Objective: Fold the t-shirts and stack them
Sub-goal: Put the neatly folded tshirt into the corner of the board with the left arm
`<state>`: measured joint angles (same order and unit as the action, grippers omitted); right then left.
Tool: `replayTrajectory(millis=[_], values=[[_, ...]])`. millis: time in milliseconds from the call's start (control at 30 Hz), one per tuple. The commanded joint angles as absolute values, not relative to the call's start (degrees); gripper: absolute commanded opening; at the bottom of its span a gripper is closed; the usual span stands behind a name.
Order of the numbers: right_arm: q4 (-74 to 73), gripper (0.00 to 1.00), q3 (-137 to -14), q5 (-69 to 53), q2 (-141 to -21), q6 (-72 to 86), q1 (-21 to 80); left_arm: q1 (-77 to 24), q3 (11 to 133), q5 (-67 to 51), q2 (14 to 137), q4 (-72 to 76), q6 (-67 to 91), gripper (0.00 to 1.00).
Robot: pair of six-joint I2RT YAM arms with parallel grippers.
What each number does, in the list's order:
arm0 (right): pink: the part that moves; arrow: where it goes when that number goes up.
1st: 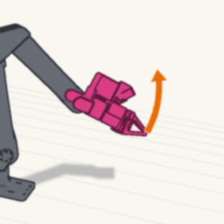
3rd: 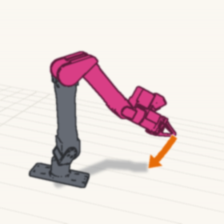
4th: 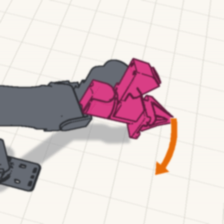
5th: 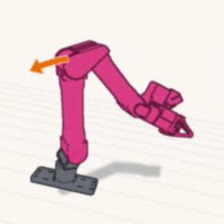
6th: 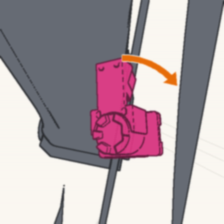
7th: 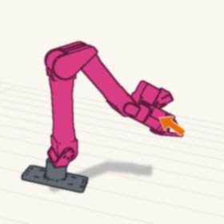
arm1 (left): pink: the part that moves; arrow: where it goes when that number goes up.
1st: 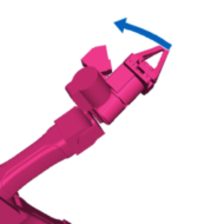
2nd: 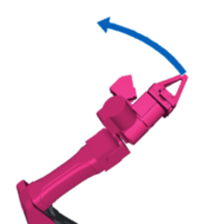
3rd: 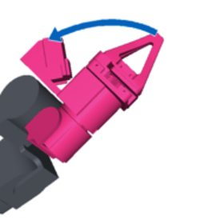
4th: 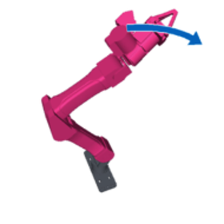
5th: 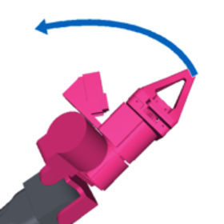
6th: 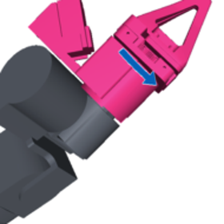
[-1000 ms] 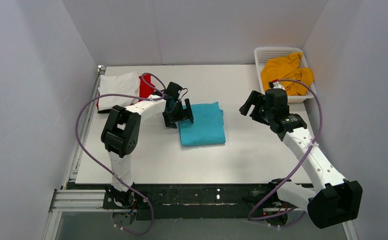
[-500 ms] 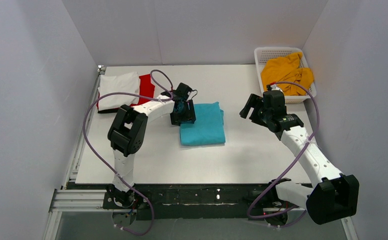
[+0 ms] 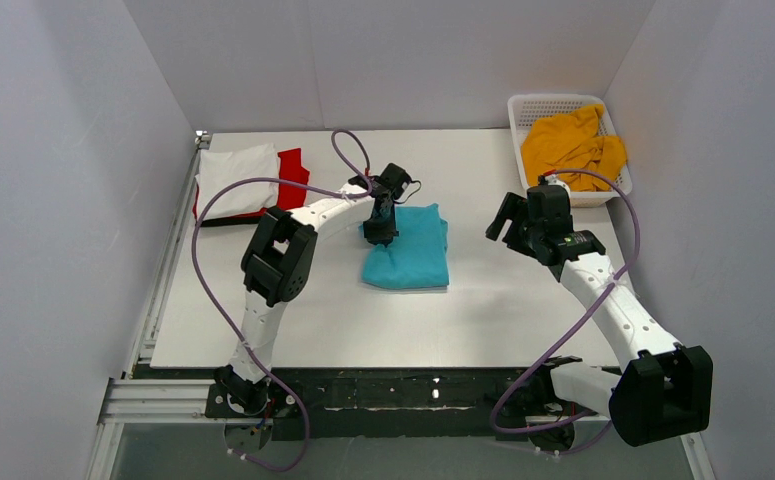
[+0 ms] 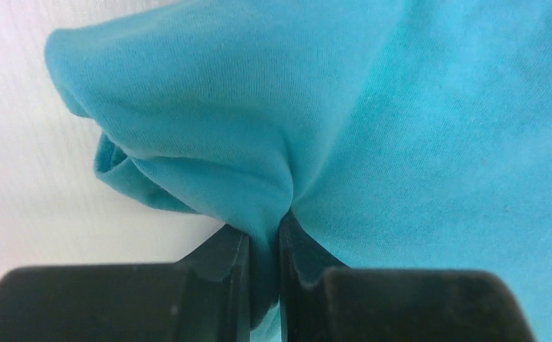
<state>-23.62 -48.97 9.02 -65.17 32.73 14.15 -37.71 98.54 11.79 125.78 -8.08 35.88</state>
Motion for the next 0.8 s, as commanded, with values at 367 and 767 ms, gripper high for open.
replayTrajectory(millis=[367,767], values=[[-21.19,0.87,-47.68,9.73,-62.85,28.78,12.14,-37.49,97.12,36.15,122.06,-19.4,6.77,0.0],[-21.55,0.87,-48.03,9.58,-63.45,27.9,11.52,-29.96,94.34,36.02,114.15,-12.59,-6.11,0.0]])
